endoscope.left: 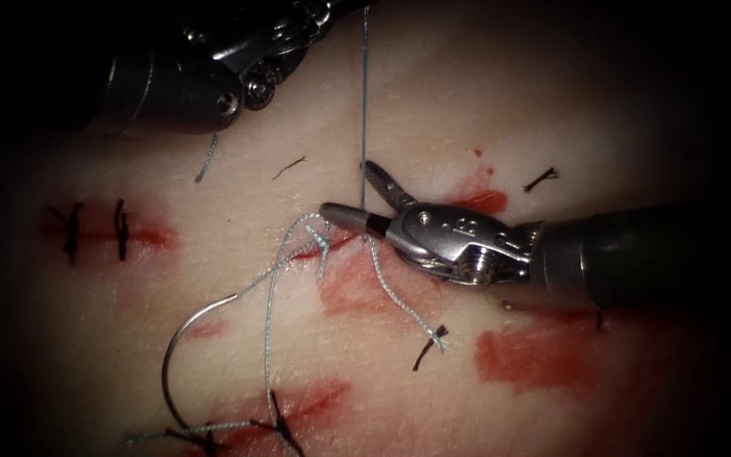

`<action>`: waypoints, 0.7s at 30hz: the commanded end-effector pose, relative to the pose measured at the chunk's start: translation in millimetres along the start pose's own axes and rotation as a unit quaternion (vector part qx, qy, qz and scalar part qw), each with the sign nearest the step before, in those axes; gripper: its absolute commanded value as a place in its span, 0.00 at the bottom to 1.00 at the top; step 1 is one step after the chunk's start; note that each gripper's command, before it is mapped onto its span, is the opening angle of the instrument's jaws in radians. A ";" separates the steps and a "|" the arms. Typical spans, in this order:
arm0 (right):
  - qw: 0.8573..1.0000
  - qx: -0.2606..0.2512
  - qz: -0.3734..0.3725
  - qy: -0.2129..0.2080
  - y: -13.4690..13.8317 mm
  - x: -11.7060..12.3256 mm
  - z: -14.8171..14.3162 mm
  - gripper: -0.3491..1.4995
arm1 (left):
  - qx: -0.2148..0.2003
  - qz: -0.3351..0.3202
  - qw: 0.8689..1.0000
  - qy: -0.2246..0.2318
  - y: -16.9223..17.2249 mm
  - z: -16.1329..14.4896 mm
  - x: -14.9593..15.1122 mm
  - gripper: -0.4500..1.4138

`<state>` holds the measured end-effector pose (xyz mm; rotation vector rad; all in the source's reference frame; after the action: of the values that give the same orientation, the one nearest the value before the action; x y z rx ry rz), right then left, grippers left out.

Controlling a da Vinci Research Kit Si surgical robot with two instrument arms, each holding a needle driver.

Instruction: Wound Closure

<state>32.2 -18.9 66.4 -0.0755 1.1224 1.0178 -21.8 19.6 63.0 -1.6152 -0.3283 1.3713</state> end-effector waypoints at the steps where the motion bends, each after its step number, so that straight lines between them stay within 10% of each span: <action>1: 1.000 0.002 -0.001 0.001 -0.6 -0.5 0.9 0.89 | 0.000 0.000 1.000 0.000 -0.3 0.5 -0.5 0.00; 21: 1.000 -0.009 0.005 0.001 -1.6 0.0 2.8 0.87 | -0.002 0.000 1.000 -0.001 -0.1 0.5 -0.6 0.00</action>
<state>34.5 -18.2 66.8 -0.0868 1.1141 1.0371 -21.9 19.5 63.0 -1.6169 -0.3319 1.3720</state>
